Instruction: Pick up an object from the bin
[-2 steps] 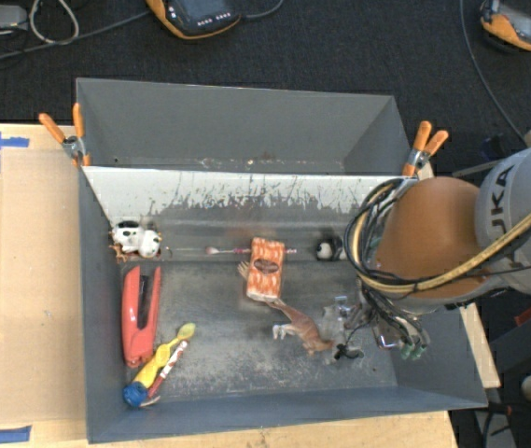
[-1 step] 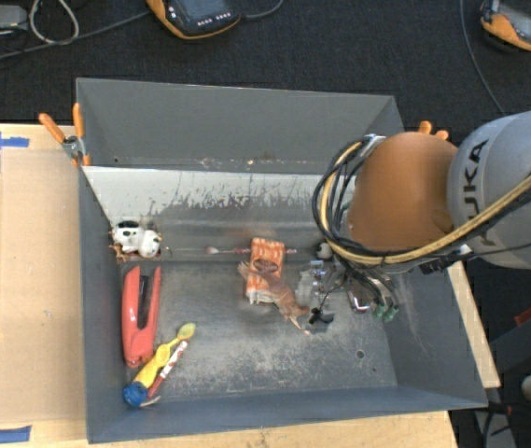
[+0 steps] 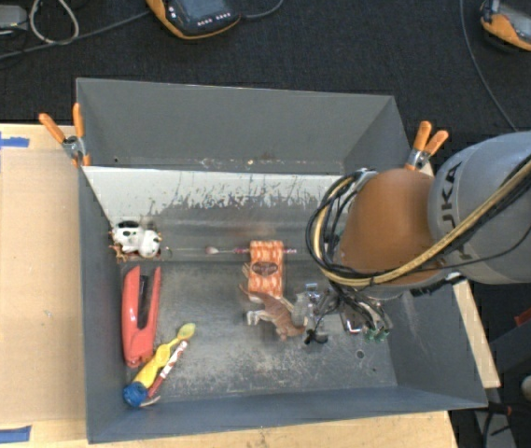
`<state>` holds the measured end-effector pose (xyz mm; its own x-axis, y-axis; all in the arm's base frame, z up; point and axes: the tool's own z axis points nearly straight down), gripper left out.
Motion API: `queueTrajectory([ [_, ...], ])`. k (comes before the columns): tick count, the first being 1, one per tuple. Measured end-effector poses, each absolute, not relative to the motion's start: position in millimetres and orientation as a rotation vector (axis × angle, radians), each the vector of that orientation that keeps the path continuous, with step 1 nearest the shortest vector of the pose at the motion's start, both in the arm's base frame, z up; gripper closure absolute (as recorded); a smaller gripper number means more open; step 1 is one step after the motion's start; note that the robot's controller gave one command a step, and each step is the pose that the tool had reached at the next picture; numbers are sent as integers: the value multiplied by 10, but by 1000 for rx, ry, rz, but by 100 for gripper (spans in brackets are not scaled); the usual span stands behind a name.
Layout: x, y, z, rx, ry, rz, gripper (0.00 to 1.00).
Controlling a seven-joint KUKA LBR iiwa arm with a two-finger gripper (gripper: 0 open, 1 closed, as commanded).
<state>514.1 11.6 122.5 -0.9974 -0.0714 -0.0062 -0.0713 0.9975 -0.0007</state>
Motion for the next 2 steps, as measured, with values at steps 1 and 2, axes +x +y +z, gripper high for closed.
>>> queueTrajectory([
  [1,5111,137,1254,-116,3154,-1,100],
  [2,5267,83,1260,-346,3118,-1,100],
])
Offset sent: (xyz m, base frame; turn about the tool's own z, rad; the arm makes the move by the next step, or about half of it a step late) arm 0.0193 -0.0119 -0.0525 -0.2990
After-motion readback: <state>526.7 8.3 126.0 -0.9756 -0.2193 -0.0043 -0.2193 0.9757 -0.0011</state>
